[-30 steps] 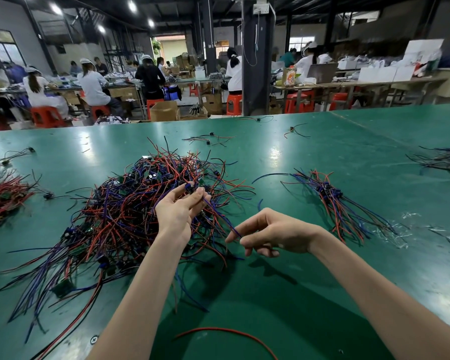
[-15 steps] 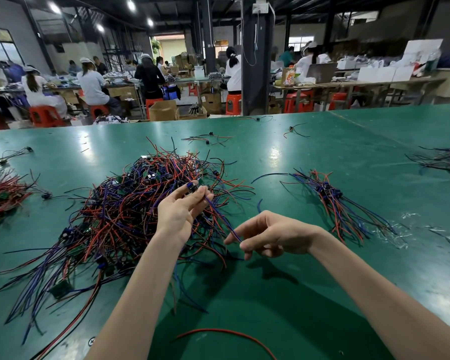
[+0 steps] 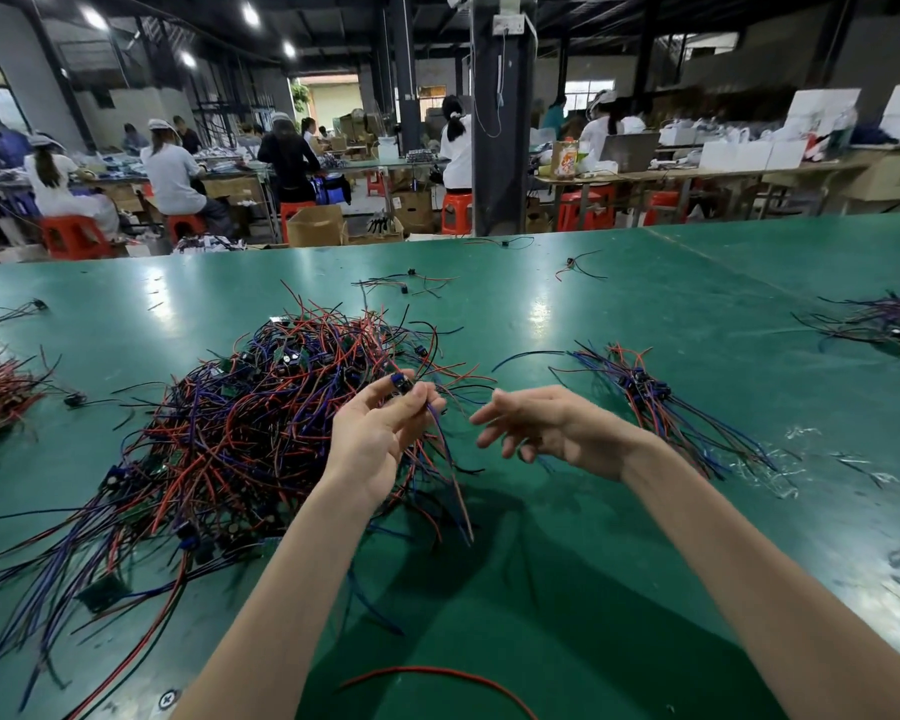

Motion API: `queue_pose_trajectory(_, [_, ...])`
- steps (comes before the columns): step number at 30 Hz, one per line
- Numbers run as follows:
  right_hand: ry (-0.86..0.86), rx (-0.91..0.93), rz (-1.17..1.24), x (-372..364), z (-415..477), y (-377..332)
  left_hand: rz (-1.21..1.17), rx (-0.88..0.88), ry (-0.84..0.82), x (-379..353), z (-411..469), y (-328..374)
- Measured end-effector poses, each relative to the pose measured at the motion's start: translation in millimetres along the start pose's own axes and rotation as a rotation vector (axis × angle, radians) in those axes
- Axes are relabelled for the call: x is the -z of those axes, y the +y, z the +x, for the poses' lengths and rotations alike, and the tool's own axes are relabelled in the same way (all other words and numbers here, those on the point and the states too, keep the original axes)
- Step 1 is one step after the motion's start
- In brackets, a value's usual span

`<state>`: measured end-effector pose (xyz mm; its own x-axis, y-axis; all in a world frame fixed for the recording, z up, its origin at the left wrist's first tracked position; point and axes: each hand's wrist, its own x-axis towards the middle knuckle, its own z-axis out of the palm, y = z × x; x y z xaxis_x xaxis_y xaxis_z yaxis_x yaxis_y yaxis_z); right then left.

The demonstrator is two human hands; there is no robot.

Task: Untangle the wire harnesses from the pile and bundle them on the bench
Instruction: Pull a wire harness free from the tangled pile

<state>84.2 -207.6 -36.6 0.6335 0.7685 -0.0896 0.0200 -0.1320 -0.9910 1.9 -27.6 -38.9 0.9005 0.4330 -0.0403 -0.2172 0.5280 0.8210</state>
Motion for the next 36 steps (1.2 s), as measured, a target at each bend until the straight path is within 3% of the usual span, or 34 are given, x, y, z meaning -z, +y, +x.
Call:
queue_pose_trajectory(7, [0.227,0.134,-0.048,-38.0,7.1,10.6,0.101,-0.018,-0.076,-8.6,-3.0,-26.0])
queue_pose_trajectory(15, [0.255,0.164,0.027,-41.1,5.6,8.1,0.286,0.008,-0.070,-5.7,-5.0,-26.2])
queue_pose_trajectory(20, [0.259,0.136,0.105,-42.8,4.8,6.3,0.216,0.104,-0.147,-3.7,-1.7,-21.0])
queue_pose_trajectory(26, [0.386,0.100,0.229,-29.6,4.0,-2.6,0.108,0.202,-0.203,-3.5,1.9,-20.1])
queue_pose_trajectory(31, [0.621,0.159,0.300,25.8,-5.0,-20.6,0.096,0.248,-0.185,-2.9,1.9,-19.9])
queue_pose_trajectory(36, [0.926,0.114,0.124,91.1,-14.8,-1.0,0.115,0.263,-0.210,-0.5,1.0,-20.0])
